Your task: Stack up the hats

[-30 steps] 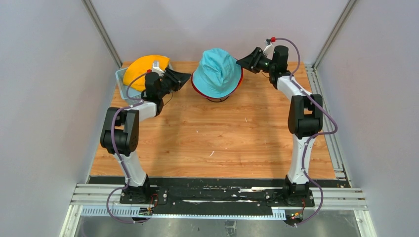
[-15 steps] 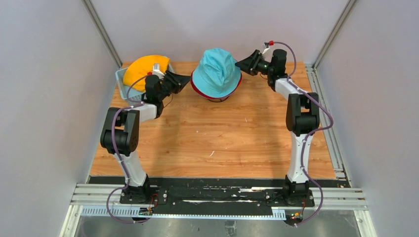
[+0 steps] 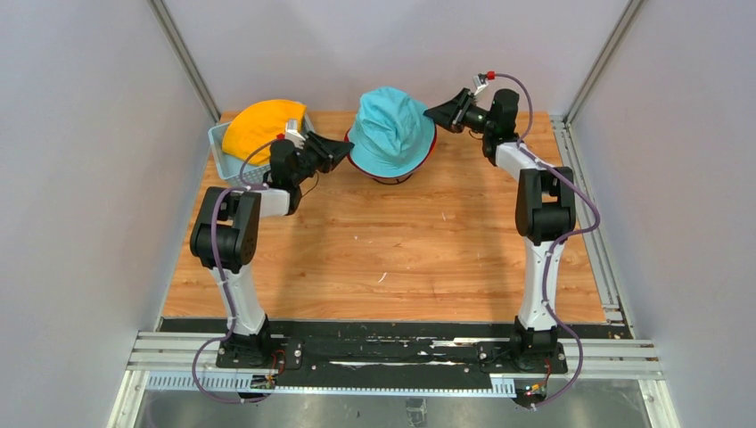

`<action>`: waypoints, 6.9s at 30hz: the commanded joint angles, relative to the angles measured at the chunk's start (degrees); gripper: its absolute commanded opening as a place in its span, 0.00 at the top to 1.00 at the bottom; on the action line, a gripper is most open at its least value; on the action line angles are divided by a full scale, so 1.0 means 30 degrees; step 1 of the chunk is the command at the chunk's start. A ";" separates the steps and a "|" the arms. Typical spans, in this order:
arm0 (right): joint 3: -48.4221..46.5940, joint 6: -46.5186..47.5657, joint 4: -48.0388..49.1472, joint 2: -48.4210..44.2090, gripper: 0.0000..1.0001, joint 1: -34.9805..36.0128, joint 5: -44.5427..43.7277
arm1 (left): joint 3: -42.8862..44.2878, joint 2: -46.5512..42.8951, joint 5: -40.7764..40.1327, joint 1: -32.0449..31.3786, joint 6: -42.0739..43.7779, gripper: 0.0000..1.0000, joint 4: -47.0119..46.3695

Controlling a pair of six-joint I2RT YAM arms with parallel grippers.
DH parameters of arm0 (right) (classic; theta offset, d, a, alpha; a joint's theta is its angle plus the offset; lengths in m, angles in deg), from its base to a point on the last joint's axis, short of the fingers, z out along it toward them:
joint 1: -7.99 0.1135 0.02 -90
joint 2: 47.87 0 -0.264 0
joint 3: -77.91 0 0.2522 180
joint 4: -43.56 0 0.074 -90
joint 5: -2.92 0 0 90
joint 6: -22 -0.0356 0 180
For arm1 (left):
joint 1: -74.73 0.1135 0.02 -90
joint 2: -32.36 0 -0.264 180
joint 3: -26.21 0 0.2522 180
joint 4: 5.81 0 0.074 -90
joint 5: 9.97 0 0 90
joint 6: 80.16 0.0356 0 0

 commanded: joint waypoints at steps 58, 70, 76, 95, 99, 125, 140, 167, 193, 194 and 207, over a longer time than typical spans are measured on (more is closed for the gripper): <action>0.0362 -0.2146 0.2590 0.1203 0.99 -0.0024 0.1039 | -0.1228 0.3580 0.0047 -0.0144 -0.4247 0.69 -1.1739; 0.0288 0.0194 -0.0666 0.1449 0.99 -0.0230 -0.0526 | -0.1241 0.4236 -0.1353 0.0253 -0.4221 1.00 -1.0700; -0.0530 0.0077 -0.1039 0.2643 0.99 -0.0319 -0.0895 | -0.0699 0.4358 -0.1608 0.0481 -0.2725 1.00 -0.7958; 0.1294 0.0412 -0.0570 0.2620 0.99 -0.0405 -0.0969 | 0.3652 0.5320 -0.1520 0.0883 -0.0854 1.00 -0.2196; 0.2570 0.0374 -0.0053 0.2032 0.99 -0.0405 -0.1094 | 0.4623 0.5673 -0.1337 0.0831 -0.0602 1.00 -0.1291; 0.5150 0.0299 0.1440 -0.0413 0.74 -0.0594 -0.1061 | 0.8919 0.5583 -0.2084 0.1524 0.2363 0.70 0.5560; 0.6194 0.9673 -0.7546 -0.9319 0.45 -0.1091 -0.4315 | 1.0914 -0.2284 -0.7504 0.2724 1.0987 0.64 1.7589; 0.4416 1.2896 -1.1310 -1.0574 0.44 0.0803 -0.3941 | 2.1302 0.8309 -1.6876 0.2532 1.7654 0.50 2.7415; 0.4524 1.2483 -1.1208 -1.0795 0.47 0.0794 -0.3651 | 2.4574 1.2370 -1.4061 0.3722 1.8150 0.55 2.8377; 0.4531 1.2453 -1.1240 -1.0790 0.47 0.0781 -0.3651 | 2.4479 1.2248 -1.4090 0.3719 1.8172 0.71 2.8268; 0.4594 1.2262 -1.0950 -1.0639 0.48 0.0899 -0.3365 | 2.1680 0.3153 -1.2180 0.3671 1.7538 1.00 2.6433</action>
